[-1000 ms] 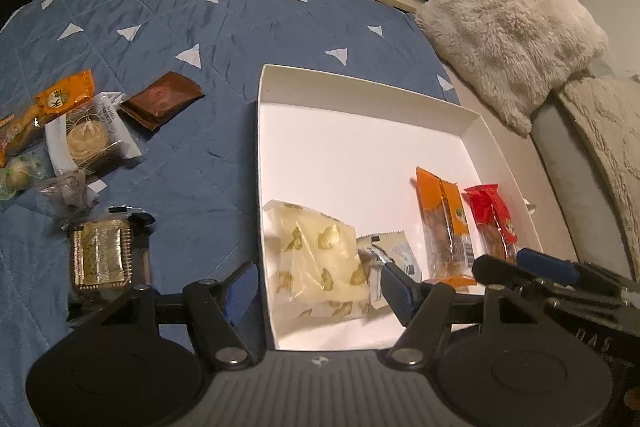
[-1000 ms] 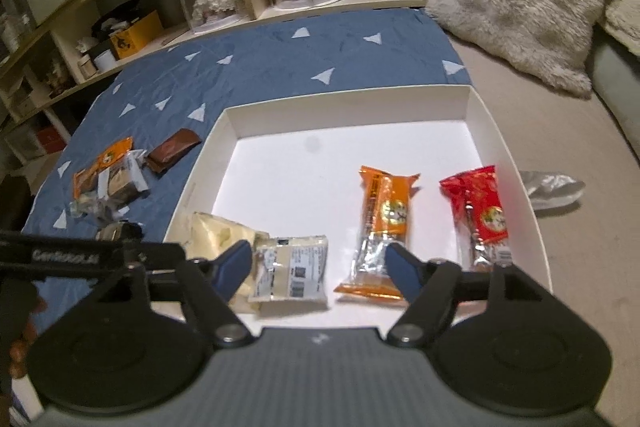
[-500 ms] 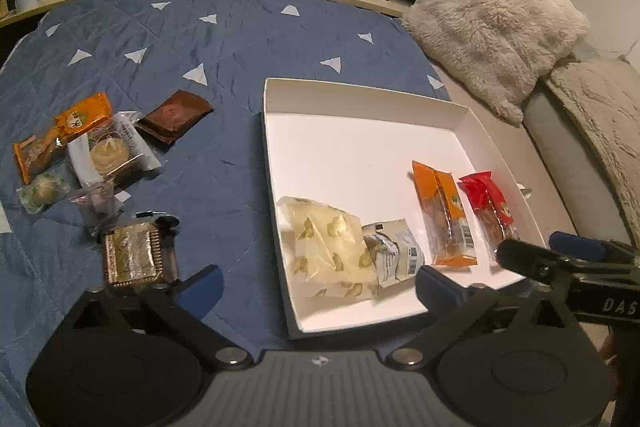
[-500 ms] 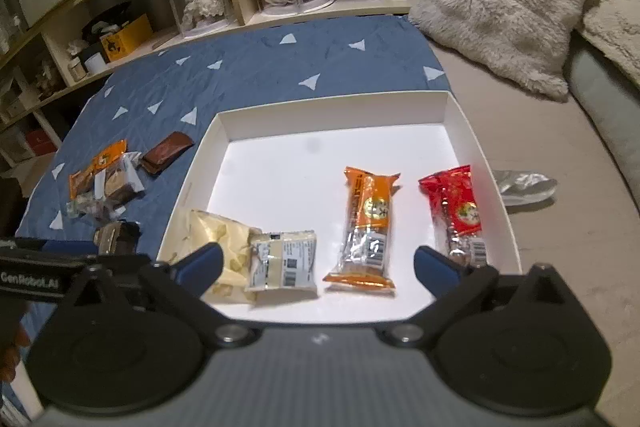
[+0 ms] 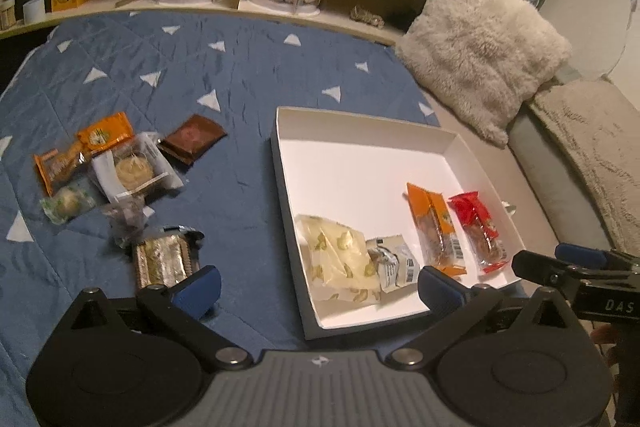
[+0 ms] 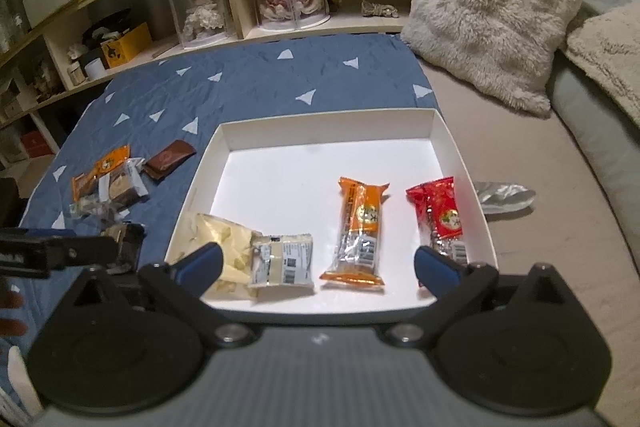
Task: Organize snacks
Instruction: 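Move both open tools from the tray back toward the snack pile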
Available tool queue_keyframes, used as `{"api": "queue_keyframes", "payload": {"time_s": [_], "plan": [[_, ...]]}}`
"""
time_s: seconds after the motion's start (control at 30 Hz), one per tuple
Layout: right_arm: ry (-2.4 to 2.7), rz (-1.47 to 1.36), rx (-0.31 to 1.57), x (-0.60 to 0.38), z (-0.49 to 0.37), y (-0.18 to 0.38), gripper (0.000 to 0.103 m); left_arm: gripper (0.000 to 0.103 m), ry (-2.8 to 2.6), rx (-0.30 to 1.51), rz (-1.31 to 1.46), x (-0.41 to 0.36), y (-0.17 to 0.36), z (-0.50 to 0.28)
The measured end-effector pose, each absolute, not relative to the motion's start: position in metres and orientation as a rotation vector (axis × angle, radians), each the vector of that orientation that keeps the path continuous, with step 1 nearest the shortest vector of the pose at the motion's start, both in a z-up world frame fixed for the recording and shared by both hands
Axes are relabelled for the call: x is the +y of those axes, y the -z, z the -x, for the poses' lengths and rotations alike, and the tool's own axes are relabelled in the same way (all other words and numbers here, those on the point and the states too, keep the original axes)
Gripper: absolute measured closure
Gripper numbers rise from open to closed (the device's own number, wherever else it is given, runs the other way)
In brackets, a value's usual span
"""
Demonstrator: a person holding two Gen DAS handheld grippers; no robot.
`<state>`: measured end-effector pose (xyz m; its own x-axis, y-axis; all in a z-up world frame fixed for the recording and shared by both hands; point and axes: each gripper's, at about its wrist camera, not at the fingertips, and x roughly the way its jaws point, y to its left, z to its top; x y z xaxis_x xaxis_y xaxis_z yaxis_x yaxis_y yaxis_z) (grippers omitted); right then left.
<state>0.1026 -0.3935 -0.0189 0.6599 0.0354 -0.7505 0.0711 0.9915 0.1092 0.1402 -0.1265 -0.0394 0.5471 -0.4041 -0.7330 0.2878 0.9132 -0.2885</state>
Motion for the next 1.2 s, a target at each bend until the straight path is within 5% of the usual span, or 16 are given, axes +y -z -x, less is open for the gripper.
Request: {"api": "queue_keyframes", "payload": {"time_s": [1.2], "plan": [[-0.233,-0.128,0.725,-0.231,-0.181,0.049,0.000,0.000,0.249,0.835,0.291,0.045,0.059,-0.203]]}}
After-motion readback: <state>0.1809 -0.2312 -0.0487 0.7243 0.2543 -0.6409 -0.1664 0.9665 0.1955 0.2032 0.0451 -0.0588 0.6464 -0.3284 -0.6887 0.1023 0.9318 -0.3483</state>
